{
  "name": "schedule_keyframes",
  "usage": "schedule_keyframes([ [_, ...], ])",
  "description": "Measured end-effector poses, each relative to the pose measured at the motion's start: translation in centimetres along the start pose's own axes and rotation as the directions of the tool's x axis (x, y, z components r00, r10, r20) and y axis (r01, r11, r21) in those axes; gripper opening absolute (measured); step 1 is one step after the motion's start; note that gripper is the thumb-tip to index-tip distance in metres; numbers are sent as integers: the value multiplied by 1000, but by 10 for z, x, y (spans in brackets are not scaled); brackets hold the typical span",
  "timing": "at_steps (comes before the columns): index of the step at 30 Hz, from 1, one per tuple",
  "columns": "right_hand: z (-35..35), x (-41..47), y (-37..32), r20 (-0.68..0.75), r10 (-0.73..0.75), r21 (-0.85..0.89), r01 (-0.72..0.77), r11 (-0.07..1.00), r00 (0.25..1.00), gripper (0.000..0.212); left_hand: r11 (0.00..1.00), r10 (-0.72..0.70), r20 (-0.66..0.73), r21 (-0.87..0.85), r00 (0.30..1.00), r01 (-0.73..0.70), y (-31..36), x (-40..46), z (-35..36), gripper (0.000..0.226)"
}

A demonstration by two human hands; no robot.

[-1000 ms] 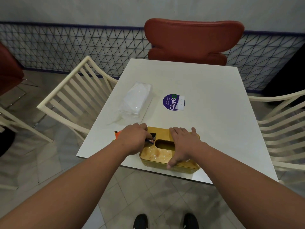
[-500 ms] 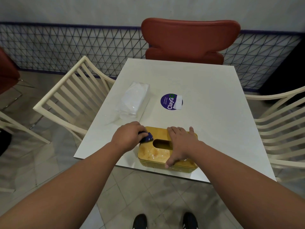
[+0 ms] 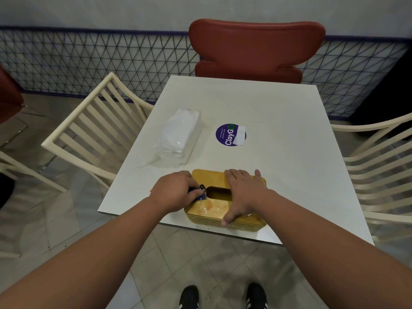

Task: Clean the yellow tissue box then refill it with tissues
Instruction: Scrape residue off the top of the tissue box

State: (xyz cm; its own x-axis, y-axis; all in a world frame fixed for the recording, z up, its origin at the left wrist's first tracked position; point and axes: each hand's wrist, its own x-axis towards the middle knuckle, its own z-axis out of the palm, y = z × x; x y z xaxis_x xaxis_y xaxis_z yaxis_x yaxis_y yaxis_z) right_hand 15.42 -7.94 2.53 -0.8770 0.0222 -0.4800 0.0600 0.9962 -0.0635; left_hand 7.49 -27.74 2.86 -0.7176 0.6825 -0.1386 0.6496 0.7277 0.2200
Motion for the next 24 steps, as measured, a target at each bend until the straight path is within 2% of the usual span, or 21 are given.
schedule_keyframes([
  [5, 0, -1, 0, 7, 3, 1, -3, 1000, 1000, 141, 998, -64, -43, -20, 997, 63, 7, 19, -2, 36],
  [10, 0, -2, 1, 0, -5, 18, 5, 1000, 1000, 140, 999, 8, 8, -47, 1000, -7, -1, 1, 2, 41],
  [15, 1, -2, 1, 4, 1, 20, -2, 1000, 1000, 142, 992, -98, -82, -90, 992, 90, -10, 0, 1, 33],
  [20, 1, -2, 1, -3, 0, 16, 0, 1000, 1000, 142, 996, 25, -45, -87, 999, -29, -11, -29, 11, 30],
  [24, 2, -1, 1, -8, -3, 21, 4, 1000, 1000, 141, 996, -54, -80, -77, 995, 47, -9, -16, 6, 31],
])
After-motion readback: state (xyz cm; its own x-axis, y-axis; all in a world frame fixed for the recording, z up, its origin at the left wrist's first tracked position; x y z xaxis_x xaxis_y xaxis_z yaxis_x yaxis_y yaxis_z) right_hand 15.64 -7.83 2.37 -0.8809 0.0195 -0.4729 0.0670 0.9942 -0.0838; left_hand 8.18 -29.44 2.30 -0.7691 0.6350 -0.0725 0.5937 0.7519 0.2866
